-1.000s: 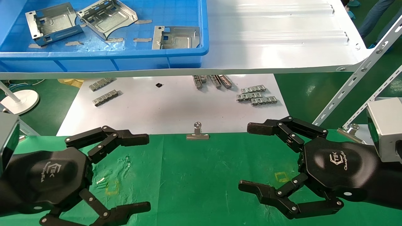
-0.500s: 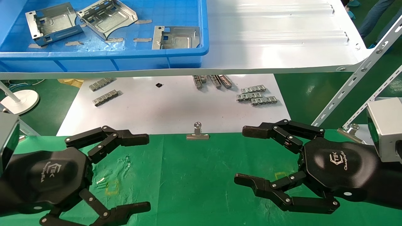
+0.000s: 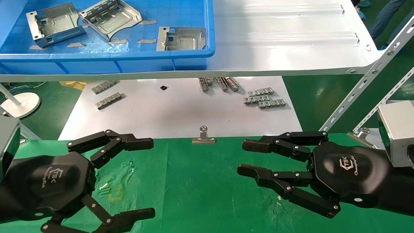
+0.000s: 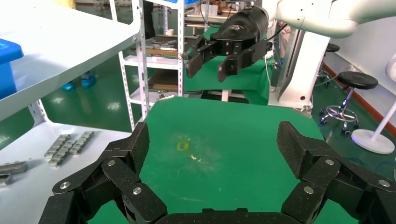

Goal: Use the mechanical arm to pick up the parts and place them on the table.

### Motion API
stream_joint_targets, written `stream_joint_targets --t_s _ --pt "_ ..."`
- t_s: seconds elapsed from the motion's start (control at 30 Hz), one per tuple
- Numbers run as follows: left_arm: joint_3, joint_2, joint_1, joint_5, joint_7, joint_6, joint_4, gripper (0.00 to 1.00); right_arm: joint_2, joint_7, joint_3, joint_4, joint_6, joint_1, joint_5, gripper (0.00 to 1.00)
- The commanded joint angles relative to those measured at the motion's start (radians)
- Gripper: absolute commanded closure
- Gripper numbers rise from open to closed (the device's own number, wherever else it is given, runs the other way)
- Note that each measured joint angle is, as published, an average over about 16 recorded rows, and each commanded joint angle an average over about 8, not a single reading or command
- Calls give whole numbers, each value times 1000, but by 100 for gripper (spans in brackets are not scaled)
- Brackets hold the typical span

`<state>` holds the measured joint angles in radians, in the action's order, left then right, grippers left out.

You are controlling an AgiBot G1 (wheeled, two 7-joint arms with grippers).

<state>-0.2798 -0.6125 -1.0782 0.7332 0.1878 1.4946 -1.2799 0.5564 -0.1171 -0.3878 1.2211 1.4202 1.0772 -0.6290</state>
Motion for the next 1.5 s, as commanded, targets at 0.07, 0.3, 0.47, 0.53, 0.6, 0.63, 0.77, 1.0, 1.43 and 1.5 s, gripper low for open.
stream_joint_targets --t_s 0.07,0.3,0.47,0.53,0.6,0.63,0.77,1.0,1.43,1.5 --pt "0 0 0 0 0 0 0 0 0 0 0 0 0 0 0 100" --pt "0 0 0 0 0 0 0 0 0 0 0 0 0 0 0 100" --pt "0 0 0 0 0 0 0 0 0 0 0 0 0 0 0 100" --pt "0 0 0 0 0 0 0 0 0 0 0 0 0 0 0 100" --pt "0 0 0 0 0 0 -1 0 0 0 0 0 0 0 0 100" --pt "0 0 0 0 0 0 -1 0 0 0 0 0 0 0 0 100" --pt "3 1 -8 -1 0 -3 -1 0 0 0 0 0 0 0 0 100" --pt "13 -15 -150 38 44 -78 34 0 0 0 0 0 0 0 0 100" --pt "-171 -241 -684 463 216 -337 429 0 0 0 0 0 0 0 0 100" --pt "-200 -276 -745 522 230 -365 518 0 0 0 0 0 0 0 0 100"
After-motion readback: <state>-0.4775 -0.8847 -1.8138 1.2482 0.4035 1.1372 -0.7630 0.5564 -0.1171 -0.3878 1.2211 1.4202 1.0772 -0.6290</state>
